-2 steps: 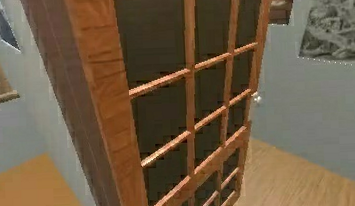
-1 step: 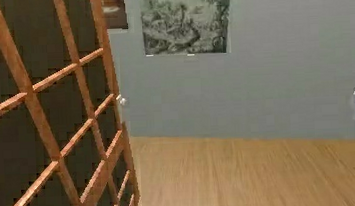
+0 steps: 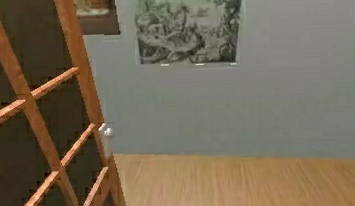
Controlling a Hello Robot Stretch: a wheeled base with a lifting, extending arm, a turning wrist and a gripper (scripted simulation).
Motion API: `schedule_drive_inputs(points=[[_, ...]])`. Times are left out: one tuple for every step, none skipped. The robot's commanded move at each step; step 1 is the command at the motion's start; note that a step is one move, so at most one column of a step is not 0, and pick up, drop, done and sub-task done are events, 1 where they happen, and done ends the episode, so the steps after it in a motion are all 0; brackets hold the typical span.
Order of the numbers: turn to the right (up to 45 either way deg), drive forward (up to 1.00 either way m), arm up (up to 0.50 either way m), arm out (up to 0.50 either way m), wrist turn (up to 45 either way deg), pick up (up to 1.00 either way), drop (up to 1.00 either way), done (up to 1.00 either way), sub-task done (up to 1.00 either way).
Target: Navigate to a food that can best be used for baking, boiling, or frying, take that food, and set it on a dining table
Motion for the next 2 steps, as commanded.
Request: schedule_drive_inputs(points=[[30.0,0.00,0.00,0.00,0.0,0.00,0.00,0.00,0.00],[0.0,0.85,0.00,0.00,0.0,0.00,0.00,0.00,0.00]])
